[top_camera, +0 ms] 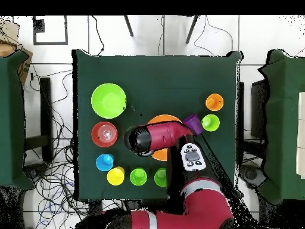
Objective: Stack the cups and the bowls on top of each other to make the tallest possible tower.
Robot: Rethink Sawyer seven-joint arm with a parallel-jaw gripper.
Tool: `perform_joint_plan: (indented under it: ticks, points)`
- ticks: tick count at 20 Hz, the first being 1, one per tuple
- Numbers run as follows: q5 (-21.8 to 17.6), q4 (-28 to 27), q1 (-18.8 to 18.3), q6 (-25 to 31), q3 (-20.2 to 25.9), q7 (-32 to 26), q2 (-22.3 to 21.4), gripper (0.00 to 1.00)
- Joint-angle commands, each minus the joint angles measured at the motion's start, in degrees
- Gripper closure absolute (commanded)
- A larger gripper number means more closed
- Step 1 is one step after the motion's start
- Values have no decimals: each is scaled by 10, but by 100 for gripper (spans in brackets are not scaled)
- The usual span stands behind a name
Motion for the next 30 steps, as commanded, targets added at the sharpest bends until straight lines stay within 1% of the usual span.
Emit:
perform_joint_plan:
  ticks: [1,7,9,15,20,23,26,30]
  points:
    - [-13,-6,-3,-35,30,22,9,0]
    - [-21,-9,3,-36,21,23,7,0]
    - [-19,-12,6,-25,21,22,2,0]
    - [18,-6,5,33,41,14,-38,0]
    - [37,13,0,56,53,8,-75,0]
    - [50,28,-3,79,54,-2,-107,0]
    - [60,27,2,109,52,-10,-127,0]
    - [65,26,13,126,47,-6,-137,0]
